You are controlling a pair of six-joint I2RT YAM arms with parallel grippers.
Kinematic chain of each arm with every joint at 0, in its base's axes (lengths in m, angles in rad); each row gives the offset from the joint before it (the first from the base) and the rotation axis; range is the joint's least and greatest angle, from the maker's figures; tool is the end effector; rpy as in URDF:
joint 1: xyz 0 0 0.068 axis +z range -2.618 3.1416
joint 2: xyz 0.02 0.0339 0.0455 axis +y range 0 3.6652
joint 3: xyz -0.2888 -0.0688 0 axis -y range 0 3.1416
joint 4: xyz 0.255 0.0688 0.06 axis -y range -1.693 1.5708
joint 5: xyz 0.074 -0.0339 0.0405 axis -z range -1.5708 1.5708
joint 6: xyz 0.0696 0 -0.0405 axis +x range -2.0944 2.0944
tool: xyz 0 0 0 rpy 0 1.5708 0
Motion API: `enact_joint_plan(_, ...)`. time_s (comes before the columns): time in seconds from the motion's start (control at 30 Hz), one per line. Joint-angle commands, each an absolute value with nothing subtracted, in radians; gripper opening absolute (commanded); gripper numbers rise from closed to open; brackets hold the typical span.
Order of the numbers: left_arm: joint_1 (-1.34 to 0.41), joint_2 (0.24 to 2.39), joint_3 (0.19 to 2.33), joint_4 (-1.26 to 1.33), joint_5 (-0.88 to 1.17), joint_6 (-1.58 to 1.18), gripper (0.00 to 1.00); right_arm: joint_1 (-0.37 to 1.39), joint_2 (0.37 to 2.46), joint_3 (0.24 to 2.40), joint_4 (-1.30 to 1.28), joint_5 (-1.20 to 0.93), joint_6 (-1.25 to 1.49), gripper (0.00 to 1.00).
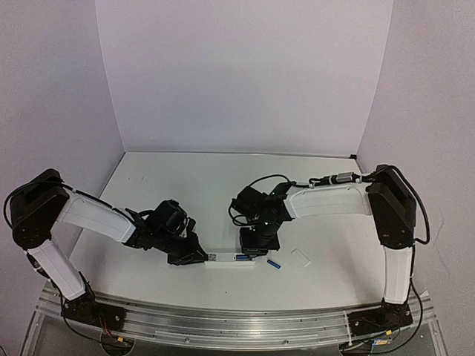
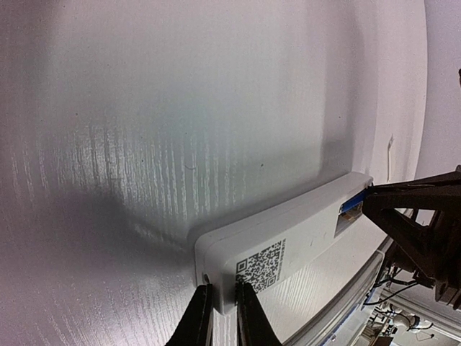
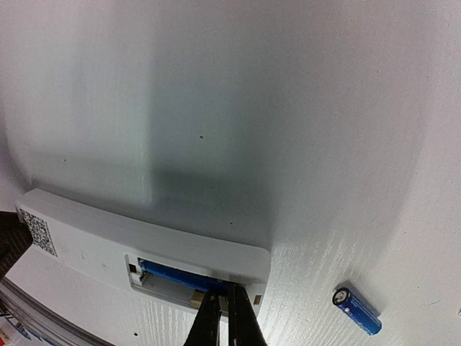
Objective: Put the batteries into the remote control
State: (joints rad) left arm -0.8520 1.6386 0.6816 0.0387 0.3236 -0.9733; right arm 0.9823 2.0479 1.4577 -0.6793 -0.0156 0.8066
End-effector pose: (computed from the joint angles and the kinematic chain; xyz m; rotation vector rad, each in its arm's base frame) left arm 0.1944 -0.2558 0.1165 -0.0154 2.8126 -1.0321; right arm 0.2436 0.3670 0.1409 -0.2617 2.9316 0.3628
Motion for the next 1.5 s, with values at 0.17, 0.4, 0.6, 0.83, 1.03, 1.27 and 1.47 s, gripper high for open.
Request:
enact_joint_plan(0.17, -0.878, 1.682, 0.711, -0.027, 0.295, -0.974, 0.11, 0.997, 2.21, 1.484, -0.583, -0.048, 0.799, 0.07)
enact_joint_plan(0.4, -0.88, 1.686, 0.724, -0.055, 0.284, -0.978, 0.11, 0.998, 2.275, 1.523, -0.609, -0.026, 0.817, 0.13)
enact_joint_plan(0.6, -0.884, 1.681, 0.732, -0.082, 0.272, -0.977, 0.11, 0.998, 2.307, 1.541, -0.637, 0.029, 0.838, 0.12)
enact_joint_plan(0.83, -0.887, 1.66, 0.718, -0.095, 0.261, -0.979, 0.11, 1.008, 2.328, 1.57, -0.694, 0.1, 0.822, 0.11)
enact_joint_plan(1.03, -0.888, 1.642, 0.702, -0.1, 0.255, -0.981, 0.11, 1.021, 2.339, 1.585, -0.743, 0.169, 0.808, 0.11)
enact_joint_plan(1.27, -0.888, 1.614, 0.681, -0.094, 0.248, -0.986, 0.11, 1.031, 2.367, 1.613, -0.792, 0.212, 0.783, 0.11)
enact_joint_plan(1.47, -0.888, 1.598, 0.668, -0.097, 0.238, -0.993, 0.11, 1.033, 2.367, 1.625, -0.797, 0.2, 0.773, 0.1)
